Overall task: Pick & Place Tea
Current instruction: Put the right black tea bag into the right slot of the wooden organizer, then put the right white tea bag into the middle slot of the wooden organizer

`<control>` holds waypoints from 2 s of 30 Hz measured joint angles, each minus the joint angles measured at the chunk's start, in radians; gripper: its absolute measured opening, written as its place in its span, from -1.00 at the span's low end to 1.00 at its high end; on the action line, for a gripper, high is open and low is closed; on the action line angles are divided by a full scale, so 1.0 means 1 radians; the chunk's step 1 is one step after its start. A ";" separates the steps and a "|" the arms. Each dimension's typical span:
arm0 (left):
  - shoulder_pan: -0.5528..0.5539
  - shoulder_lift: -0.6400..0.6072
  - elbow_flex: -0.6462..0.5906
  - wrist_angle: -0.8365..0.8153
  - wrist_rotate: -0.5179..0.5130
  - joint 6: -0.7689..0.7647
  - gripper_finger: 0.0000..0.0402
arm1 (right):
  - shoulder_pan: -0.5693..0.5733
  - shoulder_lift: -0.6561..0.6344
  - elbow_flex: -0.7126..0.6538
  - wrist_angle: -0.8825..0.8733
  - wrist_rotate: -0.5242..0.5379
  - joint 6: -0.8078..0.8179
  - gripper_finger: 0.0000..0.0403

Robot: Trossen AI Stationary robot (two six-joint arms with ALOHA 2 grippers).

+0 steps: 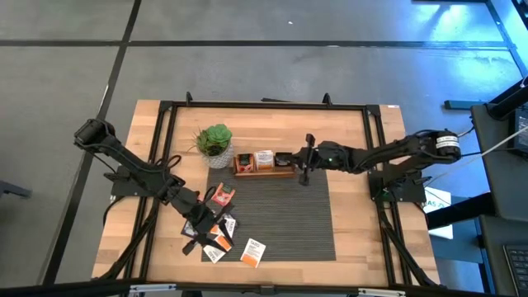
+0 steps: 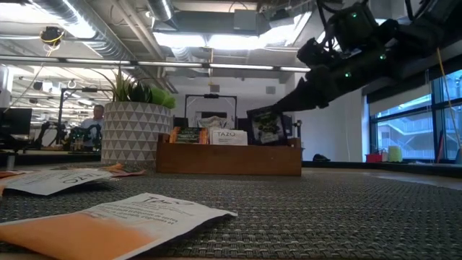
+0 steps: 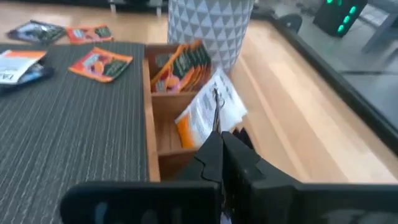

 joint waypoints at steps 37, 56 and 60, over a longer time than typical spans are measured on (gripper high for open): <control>0.009 0.075 0.000 -0.245 -0.337 -0.303 -0.43 | 0.076 0.003 0.001 0.044 0.017 -0.025 -0.40; -0.076 0.562 0.195 -0.013 -0.068 -0.460 -0.43 | 0.479 0.149 0.324 -0.275 -0.044 0.462 -0.40; -0.109 0.607 0.218 -0.033 -0.117 -0.469 -0.43 | 0.528 0.268 0.410 -0.272 -0.043 0.600 -0.40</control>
